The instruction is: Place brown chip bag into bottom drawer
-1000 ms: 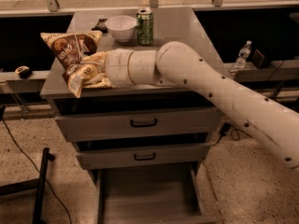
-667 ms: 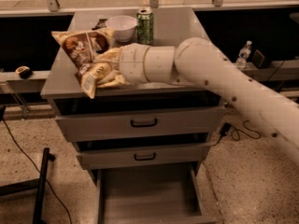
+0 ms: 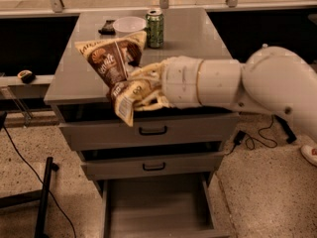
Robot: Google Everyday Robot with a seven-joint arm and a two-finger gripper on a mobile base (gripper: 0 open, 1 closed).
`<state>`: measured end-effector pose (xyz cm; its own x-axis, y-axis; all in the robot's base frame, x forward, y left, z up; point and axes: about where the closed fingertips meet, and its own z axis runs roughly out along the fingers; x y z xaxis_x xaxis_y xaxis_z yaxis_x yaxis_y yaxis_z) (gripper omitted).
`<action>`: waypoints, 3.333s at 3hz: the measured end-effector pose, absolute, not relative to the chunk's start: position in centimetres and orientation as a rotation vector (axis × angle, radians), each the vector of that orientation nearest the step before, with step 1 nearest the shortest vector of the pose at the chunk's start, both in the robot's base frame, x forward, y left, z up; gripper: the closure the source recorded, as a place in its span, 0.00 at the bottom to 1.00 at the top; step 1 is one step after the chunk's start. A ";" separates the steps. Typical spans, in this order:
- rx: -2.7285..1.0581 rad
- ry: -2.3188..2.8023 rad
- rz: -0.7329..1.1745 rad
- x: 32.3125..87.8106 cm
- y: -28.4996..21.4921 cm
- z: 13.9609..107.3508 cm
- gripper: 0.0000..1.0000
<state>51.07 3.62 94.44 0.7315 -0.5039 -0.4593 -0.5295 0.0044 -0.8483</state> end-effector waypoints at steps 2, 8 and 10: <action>-1.653 0.775 -0.050 45.2 -1.0 95.6 1.00; -1.704 1.016 0.240 40.9 -11.5 66.6 1.00; -1.697 1.087 0.295 39.4 -12.7 60.6 1.00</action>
Offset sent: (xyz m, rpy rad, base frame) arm -0.0498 -0.0104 0.0083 -0.0136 -0.0599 0.0697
